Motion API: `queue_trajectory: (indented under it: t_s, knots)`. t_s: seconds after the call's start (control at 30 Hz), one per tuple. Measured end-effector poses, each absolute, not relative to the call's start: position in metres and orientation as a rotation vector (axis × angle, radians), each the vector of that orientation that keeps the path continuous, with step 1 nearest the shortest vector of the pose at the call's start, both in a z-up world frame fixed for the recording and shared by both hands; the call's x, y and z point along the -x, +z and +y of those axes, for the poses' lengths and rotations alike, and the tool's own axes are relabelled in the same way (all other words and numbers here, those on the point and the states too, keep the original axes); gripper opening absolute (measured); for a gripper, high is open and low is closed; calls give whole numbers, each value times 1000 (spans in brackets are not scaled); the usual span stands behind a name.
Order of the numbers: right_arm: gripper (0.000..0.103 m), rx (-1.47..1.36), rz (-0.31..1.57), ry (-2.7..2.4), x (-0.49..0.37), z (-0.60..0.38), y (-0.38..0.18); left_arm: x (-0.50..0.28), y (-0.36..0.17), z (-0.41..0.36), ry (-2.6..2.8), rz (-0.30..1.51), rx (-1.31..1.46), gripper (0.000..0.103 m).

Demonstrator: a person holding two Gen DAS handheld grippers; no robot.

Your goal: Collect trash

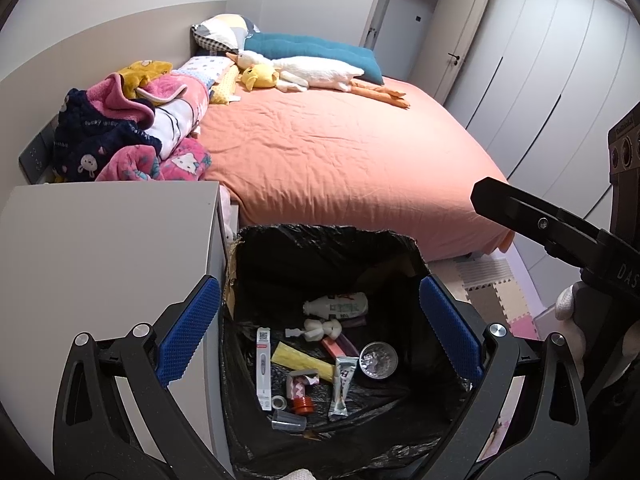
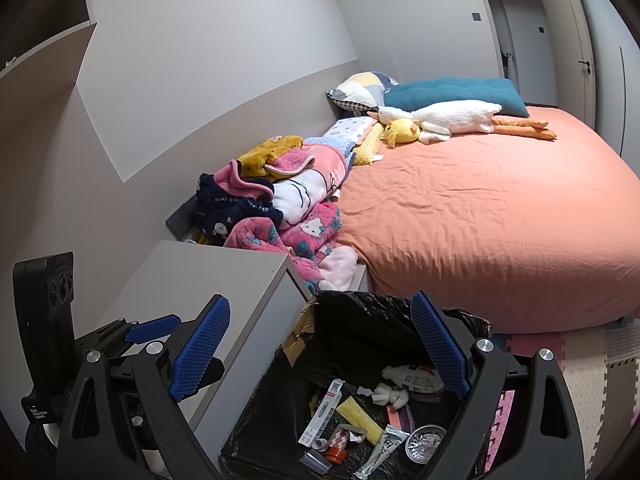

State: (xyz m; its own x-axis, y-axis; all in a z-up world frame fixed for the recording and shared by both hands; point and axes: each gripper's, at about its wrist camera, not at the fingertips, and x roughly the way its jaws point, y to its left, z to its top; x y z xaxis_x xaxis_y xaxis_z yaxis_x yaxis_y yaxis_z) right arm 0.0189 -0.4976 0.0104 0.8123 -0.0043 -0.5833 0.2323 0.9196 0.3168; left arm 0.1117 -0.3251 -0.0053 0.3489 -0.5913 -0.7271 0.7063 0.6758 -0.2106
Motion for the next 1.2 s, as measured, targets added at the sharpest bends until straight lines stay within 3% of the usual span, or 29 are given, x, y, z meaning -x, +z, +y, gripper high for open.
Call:
queue_trajectory:
  t_s: [1.2]
  knots:
    - [92, -387, 614, -130, -19, -497, 11, -108, 0, -332, -890, 862, -186, 96]
